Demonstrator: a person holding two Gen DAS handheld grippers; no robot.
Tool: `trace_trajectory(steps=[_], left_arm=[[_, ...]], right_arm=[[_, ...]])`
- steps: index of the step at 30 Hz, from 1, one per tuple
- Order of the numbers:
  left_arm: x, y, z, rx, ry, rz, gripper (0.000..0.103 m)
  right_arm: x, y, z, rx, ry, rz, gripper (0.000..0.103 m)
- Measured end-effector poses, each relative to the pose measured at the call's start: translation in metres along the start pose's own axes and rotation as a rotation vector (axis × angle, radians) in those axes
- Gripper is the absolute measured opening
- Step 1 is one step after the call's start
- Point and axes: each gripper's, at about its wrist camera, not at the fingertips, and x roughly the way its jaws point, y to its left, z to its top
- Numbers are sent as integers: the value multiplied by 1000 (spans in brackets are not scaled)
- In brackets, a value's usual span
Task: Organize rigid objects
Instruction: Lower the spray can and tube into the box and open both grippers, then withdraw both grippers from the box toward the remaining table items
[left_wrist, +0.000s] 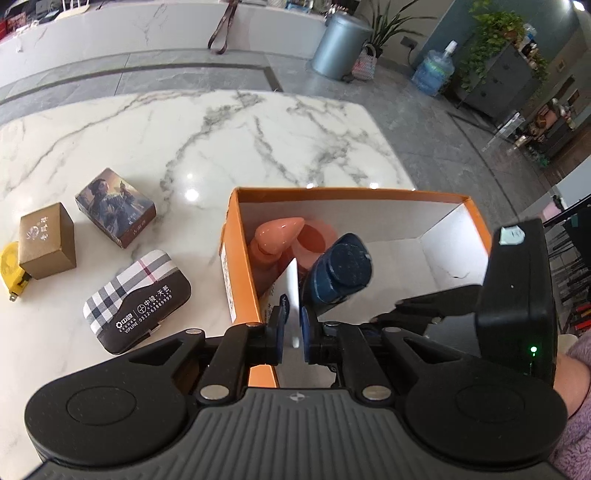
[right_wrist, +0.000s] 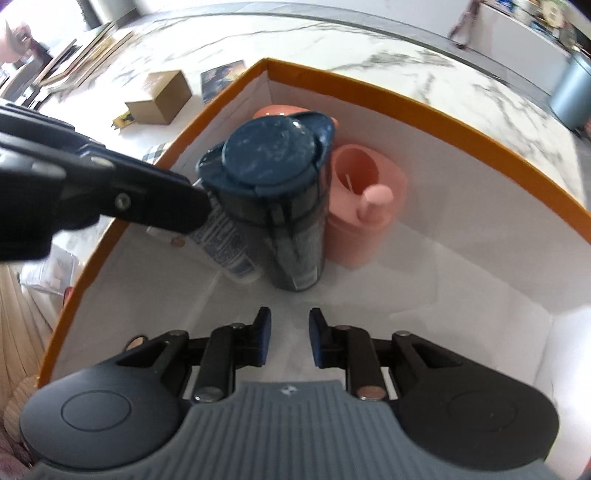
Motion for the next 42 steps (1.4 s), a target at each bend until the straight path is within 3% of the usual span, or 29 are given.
trace_trajectory(steps=[2, 5, 10, 15, 19, 23, 27, 31, 37, 39, 41, 42], left_arm=[[-14, 0, -3, 17, -36, -12, 12], [-44, 3, -12, 42, -133, -22, 18], [-94, 22, -37, 68, -260, -36, 21], [-125, 46, -66, 79, -293, 71, 22], [-136, 68, -91, 41, -284, 128, 25], [-133, 93, -113, -78, -236, 196, 35], [-120, 111, -127, -218, -197, 207, 61], [-99, 126, -132, -310, -140, 207, 63], [-88, 140, -150, -316, -98, 166, 60], [-83, 146, -154, -344, -85, 133, 65], [-79, 147, -153, -374, -81, 150, 72], [-77, 147, -152, -377, -82, 167, 75]], right_arm=[[-11, 3, -7, 36, -31, -33, 34], [-33, 8, -17, 108, -122, -80, 34], [-78, 29, -40, 231, -318, -107, 35], [-109, 62, -45, 286, -479, -72, 37], [-118, 98, -42, 291, -548, -26, 44], [-114, 138, -46, 283, -552, -24, 44], [-97, 169, -56, 276, -493, -71, 44], [-70, 179, -63, 271, -423, -102, 39], [-39, 181, -67, 257, -316, -112, 39], [-30, 181, -66, 255, -274, -97, 43], [-22, 183, -66, 249, -247, -98, 56], [-17, 185, -65, 240, -239, -104, 57]])
